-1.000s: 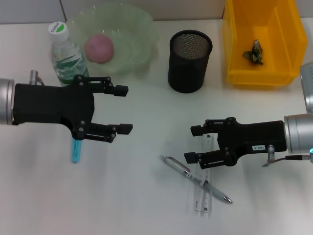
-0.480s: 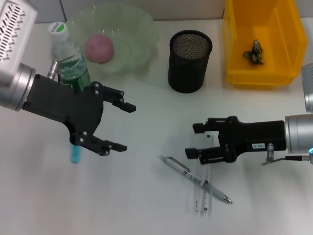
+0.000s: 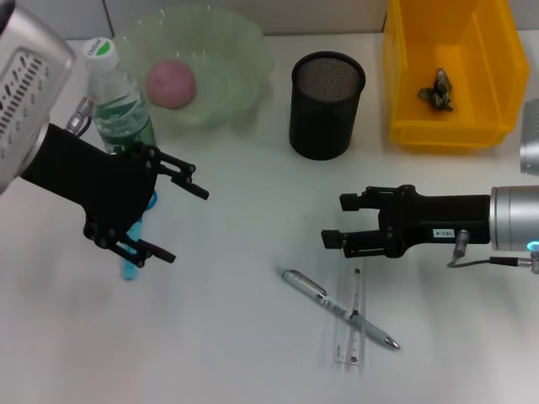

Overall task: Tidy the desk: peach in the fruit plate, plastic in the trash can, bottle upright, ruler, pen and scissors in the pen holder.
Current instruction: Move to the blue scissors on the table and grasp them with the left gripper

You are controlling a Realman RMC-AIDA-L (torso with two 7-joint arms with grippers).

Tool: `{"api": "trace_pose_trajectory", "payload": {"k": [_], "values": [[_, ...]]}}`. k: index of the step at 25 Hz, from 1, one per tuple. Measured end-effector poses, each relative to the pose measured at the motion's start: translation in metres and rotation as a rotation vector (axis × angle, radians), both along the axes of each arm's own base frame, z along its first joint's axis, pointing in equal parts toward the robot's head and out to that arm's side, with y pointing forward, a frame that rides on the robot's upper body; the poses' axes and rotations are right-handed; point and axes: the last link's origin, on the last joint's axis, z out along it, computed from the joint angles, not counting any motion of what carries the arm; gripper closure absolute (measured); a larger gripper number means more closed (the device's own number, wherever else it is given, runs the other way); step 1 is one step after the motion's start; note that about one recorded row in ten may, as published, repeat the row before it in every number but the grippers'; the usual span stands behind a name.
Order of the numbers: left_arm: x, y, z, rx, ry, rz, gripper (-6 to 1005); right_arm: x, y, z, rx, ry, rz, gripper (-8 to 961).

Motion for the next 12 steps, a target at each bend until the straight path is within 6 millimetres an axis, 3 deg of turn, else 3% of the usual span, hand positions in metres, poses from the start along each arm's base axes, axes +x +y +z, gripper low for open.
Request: {"api": "trace_pose_trajectory", "payload": {"k": [12], "values": [[0.0071, 0.0061, -0.0053, -0.003, 0.106, -0.079, 215, -0.0094, -0.0066, -0.0004, 0.005, 0.045, 0.092, 140]]}}
